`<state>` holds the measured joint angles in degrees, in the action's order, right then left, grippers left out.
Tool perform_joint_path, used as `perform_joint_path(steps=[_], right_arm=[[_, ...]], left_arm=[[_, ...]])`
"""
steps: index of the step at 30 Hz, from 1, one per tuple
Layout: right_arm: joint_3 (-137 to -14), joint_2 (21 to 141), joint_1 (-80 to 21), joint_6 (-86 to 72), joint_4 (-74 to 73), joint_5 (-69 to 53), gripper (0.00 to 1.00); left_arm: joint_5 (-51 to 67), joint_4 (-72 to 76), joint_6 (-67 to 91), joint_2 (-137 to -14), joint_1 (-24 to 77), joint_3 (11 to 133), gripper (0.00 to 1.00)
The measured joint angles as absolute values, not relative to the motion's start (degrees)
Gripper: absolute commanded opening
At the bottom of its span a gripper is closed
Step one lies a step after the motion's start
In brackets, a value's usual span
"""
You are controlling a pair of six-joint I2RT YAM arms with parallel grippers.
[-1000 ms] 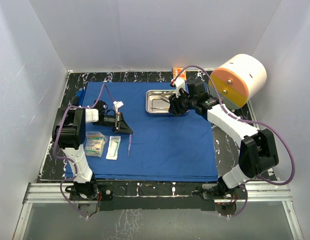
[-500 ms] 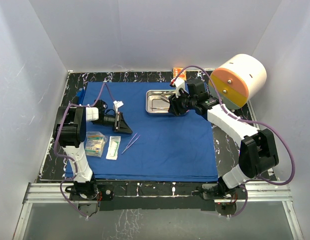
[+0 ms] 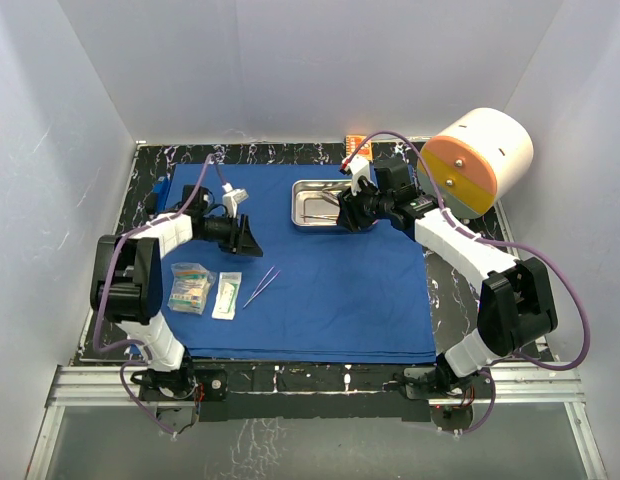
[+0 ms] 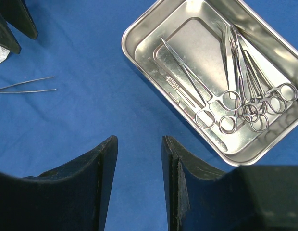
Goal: Open and lay out the surgical kit
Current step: Place the medical item in the surgical kit.
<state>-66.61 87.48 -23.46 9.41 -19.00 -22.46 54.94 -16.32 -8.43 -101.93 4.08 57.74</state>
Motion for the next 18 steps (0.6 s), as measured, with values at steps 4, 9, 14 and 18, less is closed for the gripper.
perform_joint_path(steps=[4, 9, 14, 18], right_arm=[[-66.6, 87.5, -23.5, 9.4, -19.0, -22.5, 0.4], [-66.6, 87.5, -23.5, 9.6, -19.0, -22.5, 0.4], [-66.6, 87.5, -23.5, 10.2, -19.0, -22.4, 0.4], [-66.5, 87.5, -23.5, 10.4, -19.0, -22.4, 0.4]], left_arm=[[45.7, -16.3, -8.6, -98.5, 8.4, 57.8, 0.47], [36.6, -17.2, -8.6, -98.5, 12.9, 57.8, 0.47], [31.3, -17.3, -8.6, -98.6, 15.6, 57.8, 0.43], [29.2, -17.8, -8.6, -98.6, 17.1, 57.8, 0.37]])
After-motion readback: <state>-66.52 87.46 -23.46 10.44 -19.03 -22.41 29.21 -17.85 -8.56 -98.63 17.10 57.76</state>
